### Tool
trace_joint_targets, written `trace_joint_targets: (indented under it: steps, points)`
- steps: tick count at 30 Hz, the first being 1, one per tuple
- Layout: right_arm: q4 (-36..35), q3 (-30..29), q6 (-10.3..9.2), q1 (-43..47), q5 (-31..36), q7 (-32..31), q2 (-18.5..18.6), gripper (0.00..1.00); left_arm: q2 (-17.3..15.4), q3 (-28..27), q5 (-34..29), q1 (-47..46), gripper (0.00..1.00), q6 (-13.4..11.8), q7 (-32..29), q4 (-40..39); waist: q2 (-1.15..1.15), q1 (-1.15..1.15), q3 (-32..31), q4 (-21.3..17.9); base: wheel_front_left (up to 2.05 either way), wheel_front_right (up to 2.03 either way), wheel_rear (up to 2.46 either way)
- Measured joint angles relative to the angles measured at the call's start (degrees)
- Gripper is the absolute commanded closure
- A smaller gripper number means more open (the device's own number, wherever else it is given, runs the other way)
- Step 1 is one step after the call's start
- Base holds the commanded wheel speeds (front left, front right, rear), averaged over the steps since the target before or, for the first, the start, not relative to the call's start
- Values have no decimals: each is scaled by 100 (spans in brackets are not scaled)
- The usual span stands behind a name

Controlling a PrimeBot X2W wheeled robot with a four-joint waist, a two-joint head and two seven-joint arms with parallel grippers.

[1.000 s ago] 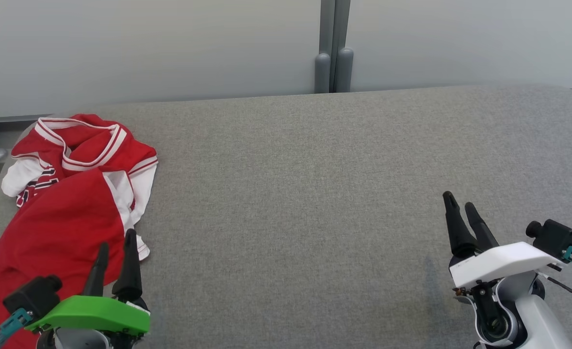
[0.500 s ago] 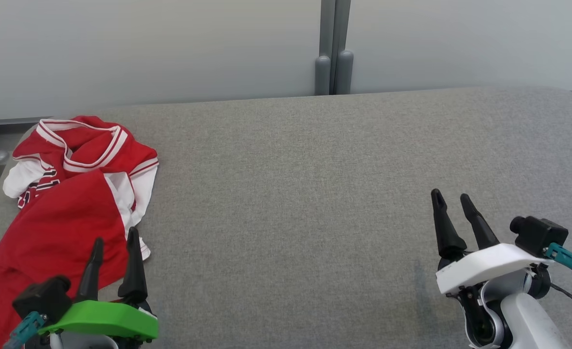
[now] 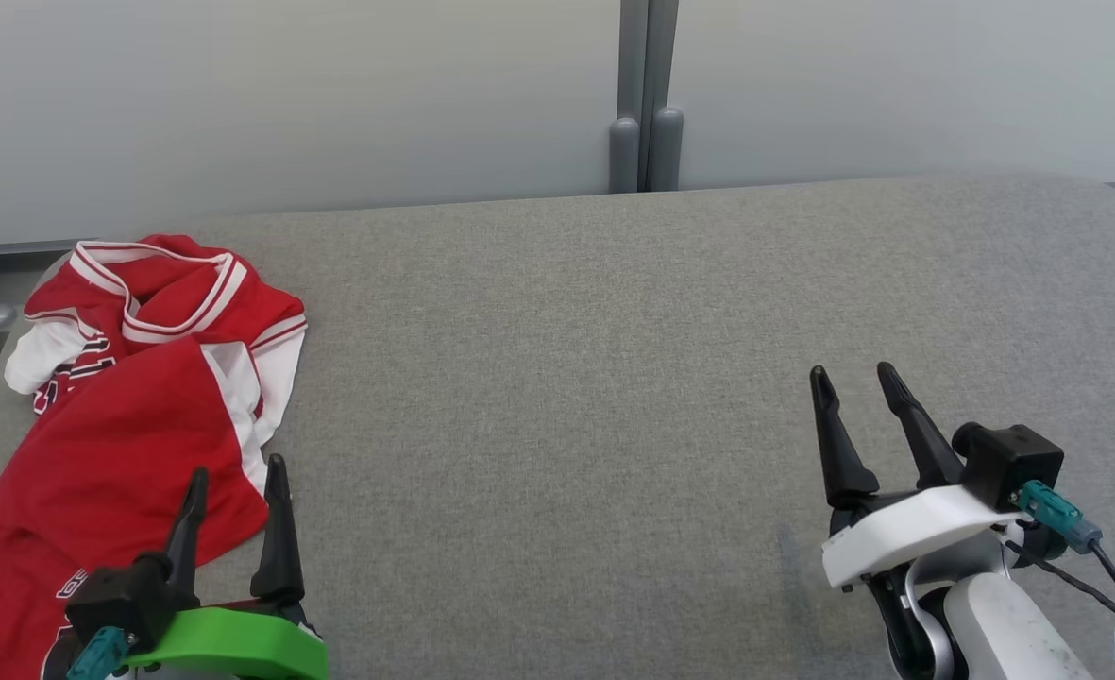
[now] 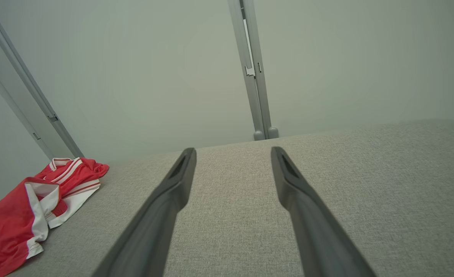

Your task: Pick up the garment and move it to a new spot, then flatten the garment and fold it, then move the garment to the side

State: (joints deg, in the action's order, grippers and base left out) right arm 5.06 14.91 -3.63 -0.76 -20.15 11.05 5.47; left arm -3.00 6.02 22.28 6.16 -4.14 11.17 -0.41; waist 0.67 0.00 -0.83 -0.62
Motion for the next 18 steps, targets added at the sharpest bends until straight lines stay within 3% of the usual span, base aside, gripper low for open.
trace_joint_targets:
  steps: [18]
  points:
    - [-29, 352, -160, 14, 1212, 339, 43, 0, -24, 79, -1073, 255, 0, -68, 314, -182, 0, 0, -42, -24, 0, 0, 0]
